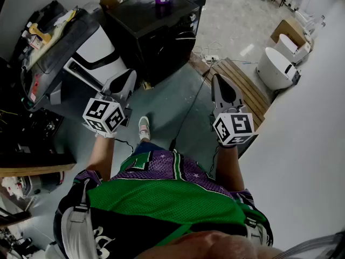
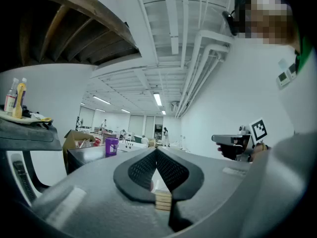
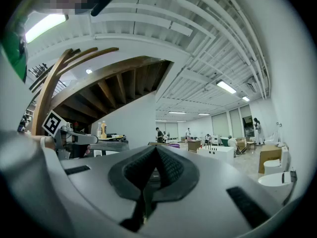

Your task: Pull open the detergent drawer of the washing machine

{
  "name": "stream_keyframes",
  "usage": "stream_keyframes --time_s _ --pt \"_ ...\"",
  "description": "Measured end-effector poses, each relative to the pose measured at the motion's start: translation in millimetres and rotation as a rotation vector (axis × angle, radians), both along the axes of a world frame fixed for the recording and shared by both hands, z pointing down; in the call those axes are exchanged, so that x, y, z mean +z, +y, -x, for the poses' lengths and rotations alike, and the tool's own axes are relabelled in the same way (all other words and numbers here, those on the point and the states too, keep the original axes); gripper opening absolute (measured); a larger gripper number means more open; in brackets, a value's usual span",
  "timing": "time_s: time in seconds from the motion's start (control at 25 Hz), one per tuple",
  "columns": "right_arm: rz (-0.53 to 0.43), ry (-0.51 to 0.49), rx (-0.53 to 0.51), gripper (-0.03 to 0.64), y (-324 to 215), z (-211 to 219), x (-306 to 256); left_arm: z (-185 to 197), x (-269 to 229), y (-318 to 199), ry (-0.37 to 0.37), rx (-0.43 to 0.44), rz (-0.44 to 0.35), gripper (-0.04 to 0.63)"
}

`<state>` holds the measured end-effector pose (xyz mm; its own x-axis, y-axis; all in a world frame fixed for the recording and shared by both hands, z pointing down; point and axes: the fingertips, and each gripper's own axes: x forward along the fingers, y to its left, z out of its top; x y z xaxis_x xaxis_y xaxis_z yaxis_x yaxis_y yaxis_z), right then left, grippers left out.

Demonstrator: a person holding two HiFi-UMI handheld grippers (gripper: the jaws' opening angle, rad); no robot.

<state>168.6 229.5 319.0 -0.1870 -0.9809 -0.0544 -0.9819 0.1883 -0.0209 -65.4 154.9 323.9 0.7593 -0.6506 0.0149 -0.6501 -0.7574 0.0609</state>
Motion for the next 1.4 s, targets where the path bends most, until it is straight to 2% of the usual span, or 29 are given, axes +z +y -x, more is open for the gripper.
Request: stream_keyframes --time_s 0.48,0.64,0.84,1.0,1.4 --pt "0.012 -0.003 0.032 -0.002 -7 -12 5 2 3 -6 0.008 -0.007 -0.004 0.014" --pt "0.017 -0.024 -0.019 -0.002 -14 0 8 4 6 -13 0.006 -0.007 -0.006 0.014" --pt "0.029 0.005 -0.084 -0.002 -33 30 20 7 19 -28 -0.005 0.011 0.003 0.014" --pt "0.06 -0.025 -0.133 -0.002 -65 51 28 13 18 -55 0.01 0.01 0.017 0.014" --pt "0.099 -0.01 -0.101 -0.002 -172 74 25 32 15 -169 0.009 0.01 0.017 0.014"
